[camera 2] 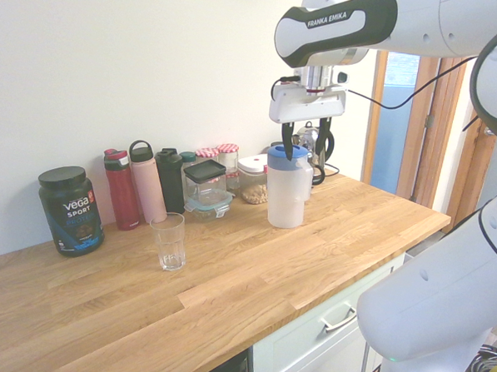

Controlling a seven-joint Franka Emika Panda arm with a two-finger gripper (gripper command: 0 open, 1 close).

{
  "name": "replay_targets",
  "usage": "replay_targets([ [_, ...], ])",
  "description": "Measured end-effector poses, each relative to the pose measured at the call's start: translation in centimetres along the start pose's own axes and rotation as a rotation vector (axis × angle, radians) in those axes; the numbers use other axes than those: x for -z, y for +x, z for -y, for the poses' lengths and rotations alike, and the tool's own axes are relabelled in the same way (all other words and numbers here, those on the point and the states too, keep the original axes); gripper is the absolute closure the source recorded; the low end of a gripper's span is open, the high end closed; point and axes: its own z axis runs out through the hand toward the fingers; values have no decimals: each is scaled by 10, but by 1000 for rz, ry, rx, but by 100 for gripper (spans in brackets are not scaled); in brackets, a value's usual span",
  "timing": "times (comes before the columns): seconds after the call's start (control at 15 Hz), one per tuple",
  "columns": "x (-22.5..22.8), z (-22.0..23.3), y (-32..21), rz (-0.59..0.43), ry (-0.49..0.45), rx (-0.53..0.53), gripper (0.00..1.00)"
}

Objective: Pour me some water

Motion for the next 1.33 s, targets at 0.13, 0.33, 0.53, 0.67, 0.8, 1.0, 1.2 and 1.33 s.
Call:
replay_targets([
  [0.13, -17, -8, 23, 7, 2, 15, 0],
  [0.33, -42, -4, 48, -7, 4, 75, 0],
  [0.53, -58, 1, 58, -5, -5, 105, 0],
  [0.67, -63, 1, 61, -1, -12, 108, 100],
  [0.8, -67, -1, 66, -9, -9, 105, 100],
  [1.0, -80, -1, 77, -16, -8, 99, 100],
  [1.2, -95, 3, 84, -17, -9, 110, 100],
  [1.33, -101, 6, 86, -16, -9, 114, 100],
])
